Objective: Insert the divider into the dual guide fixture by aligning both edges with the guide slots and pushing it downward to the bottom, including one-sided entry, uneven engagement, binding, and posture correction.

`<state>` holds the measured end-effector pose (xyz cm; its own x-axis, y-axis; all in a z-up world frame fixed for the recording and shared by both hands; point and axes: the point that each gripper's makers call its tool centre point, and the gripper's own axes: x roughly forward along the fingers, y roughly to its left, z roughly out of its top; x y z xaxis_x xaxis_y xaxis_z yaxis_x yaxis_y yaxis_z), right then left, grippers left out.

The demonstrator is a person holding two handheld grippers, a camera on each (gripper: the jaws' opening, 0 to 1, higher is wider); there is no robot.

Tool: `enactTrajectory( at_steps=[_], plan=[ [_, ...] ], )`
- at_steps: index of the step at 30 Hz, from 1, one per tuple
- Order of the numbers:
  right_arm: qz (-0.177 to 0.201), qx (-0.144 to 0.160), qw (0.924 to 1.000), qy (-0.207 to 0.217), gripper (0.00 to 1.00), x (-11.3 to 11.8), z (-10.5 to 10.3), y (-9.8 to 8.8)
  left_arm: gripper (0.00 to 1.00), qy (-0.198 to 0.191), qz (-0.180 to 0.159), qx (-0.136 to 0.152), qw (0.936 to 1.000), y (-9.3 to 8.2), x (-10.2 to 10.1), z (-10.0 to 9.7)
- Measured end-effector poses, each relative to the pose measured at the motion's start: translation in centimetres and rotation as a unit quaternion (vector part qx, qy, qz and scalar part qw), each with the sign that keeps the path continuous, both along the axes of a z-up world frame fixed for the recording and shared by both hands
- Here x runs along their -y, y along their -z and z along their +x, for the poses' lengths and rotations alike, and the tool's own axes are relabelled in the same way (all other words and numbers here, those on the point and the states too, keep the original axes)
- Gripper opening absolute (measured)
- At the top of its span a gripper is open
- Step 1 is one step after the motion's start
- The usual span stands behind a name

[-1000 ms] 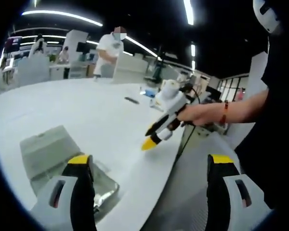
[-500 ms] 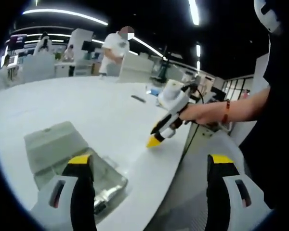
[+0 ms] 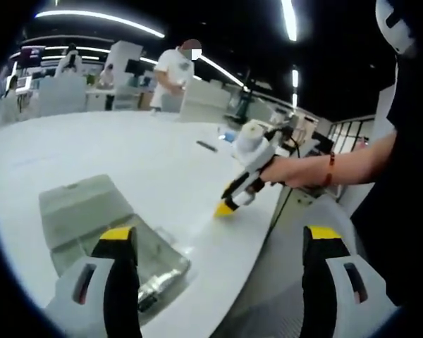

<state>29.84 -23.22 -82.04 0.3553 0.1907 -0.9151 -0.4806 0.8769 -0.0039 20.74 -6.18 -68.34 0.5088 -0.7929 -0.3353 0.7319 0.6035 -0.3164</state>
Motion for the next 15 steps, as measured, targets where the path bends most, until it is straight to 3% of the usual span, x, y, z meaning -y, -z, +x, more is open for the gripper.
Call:
enactTrajectory(
  at_steps=[2,5,9,15],
  plan=[
    [-0.002,0.001,1.0,-0.001,0.44,0.01,0.01,0.18,0.96,-0.002,0.002,-0.001,1.0,0.08,-0.11,0.01],
    [0.0,0.003,1.0,0.003,0.44,0.02,0.09,0.06,0.96,-0.014,-0.021,0.0,0.9997,-0.53,-0.14,0.32],
    [0.002,0.007,1.0,0.007,0.43,0.04,0.11,0.05,0.96,-0.011,-0.017,-0.001,0.9998,-0.39,0.04,0.41],
    [-0.004,0.0,0.9999,-0.013,0.3,-0.62,-0.29,-0.05,0.96,-0.016,-0.026,-0.005,0.9995,-0.51,0.16,0.56]
  ],
)
